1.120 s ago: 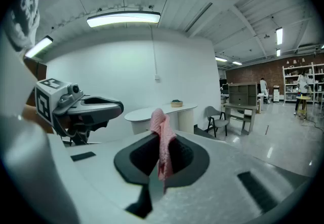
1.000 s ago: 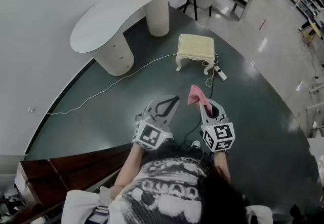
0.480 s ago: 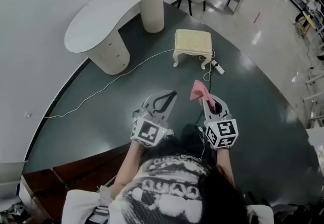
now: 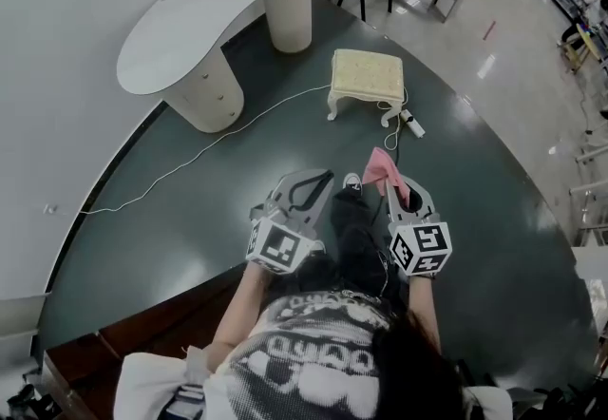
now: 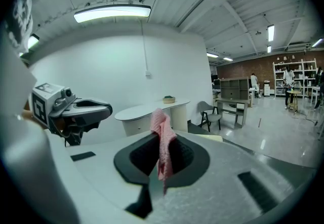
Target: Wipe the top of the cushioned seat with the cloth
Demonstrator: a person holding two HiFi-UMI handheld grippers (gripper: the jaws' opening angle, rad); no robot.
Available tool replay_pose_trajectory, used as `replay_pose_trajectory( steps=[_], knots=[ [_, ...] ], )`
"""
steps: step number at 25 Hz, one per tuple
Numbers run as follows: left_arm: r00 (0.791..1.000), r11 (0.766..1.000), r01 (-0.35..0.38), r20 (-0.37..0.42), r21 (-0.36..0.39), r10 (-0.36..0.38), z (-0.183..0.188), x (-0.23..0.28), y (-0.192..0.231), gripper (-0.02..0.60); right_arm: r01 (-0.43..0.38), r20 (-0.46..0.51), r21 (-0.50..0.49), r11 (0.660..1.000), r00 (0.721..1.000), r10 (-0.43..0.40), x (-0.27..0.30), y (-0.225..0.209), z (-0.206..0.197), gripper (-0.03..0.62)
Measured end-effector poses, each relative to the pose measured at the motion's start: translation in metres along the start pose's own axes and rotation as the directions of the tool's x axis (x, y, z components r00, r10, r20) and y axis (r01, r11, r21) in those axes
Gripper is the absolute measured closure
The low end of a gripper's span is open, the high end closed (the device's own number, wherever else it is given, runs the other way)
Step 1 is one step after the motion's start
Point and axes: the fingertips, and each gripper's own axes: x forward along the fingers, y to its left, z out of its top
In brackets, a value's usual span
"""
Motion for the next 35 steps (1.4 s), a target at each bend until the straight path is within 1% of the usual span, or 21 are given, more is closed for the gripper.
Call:
replay_pose_trajectory(
  steps=[3, 5, 10, 16, 23, 29, 32, 35],
  knots=[
    [1.000, 1.000, 0.023, -0.009, -0.004, -0.023, -0.001, 0.023, 0.005, 0.569, -0.008, -0.017, 0.014, 1.000, 1.000, 0.008, 0.022, -0.021, -0.003, 0.583],
    [0.999, 1.000, 0.029, -0.022, -0.004, -0.029, -0.007, 0.043, 0.015, 0.569, -0.012, -0.028, 0.028, 1.000, 1.000, 0.013, 0.045, -0.038, -0.006, 0.583],
    [0.998, 1.000, 0.020, -0.058, 0.006, -0.020, -0.021, 0.104, 0.061, 0.569, -0.020, -0.047, 0.040, 0.999, 0.999, 0.022, 0.110, -0.087, 0.003, 0.583],
    [0.997, 1.000, 0.014, -0.072, 0.022, -0.012, -0.011, 0.194, 0.112, 0.569, -0.046, -0.081, 0.033, 0.998, 0.996, 0.049, 0.175, -0.154, 0.027, 0.583],
    [0.997, 0.998, 0.032, -0.075, 0.045, -0.028, -0.002, 0.285, 0.149, 0.569, -0.065, -0.101, 0.038, 0.997, 0.992, 0.069, 0.235, -0.220, 0.045, 0.583],
    [0.996, 0.996, 0.049, -0.074, 0.072, -0.044, 0.005, 0.326, 0.156, 0.569, -0.059, -0.102, 0.063, 0.996, 0.993, 0.066, 0.258, -0.256, 0.051, 0.583],
    [0.995, 0.995, 0.056, -0.081, 0.080, -0.050, 0.004, 0.337, 0.158, 0.569, -0.062, -0.095, 0.080, 0.995, 0.993, 0.070, 0.264, -0.263, 0.053, 0.583],
    [0.995, 0.996, 0.054, -0.090, 0.076, -0.047, 0.000, 0.342, 0.163, 0.569, -0.057, -0.108, 0.094, 0.994, 0.992, 0.067, 0.271, -0.267, 0.048, 0.583]
  ],
)
